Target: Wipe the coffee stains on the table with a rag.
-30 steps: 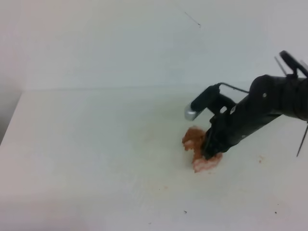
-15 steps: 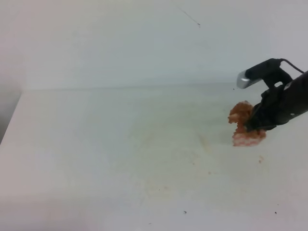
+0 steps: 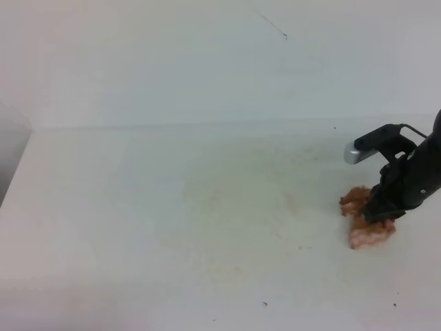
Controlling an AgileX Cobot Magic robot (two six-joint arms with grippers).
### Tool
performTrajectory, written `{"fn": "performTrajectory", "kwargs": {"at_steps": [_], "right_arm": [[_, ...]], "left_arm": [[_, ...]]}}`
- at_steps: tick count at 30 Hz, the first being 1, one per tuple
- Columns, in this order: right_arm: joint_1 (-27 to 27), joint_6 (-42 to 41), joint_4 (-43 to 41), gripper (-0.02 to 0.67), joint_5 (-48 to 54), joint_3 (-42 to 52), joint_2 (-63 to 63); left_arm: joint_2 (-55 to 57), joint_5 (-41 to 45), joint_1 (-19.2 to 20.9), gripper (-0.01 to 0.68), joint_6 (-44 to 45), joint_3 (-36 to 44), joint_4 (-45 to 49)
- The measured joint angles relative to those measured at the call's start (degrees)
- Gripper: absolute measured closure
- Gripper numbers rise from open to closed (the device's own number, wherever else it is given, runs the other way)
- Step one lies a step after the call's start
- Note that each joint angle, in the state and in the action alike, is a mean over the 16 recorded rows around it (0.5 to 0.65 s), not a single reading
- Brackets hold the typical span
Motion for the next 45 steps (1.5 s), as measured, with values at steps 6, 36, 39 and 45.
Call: {"fn": "performTrajectory", "kwargs": {"at_steps": [6, 36, 39, 45], "right_arm": [[0.0, 1.24, -0.36, 0.419, 0.68, -1.02, 0.91], [0.0, 8.68, -0.72, 0.648, 15.34, -3.62, -27.87], [0.0, 8.99, -0.51, 0.648, 16.2, -3.62, -29.92], [0.0, 9.04, -0.25, 0.648, 16.92, -3.59, -30.99]], "left_arm": [[0.0, 0.0, 0.0, 0.675, 0.0, -0.46, 0.01], [0.0, 0.0, 0.0, 0.675, 0.0, -1.37, 0.02], [0.0, 0.0, 0.0, 0.675, 0.0, -1.37, 0.02], [0.0, 0.06, 0.0, 0.675, 0.0, -1.37, 0.02]]}}
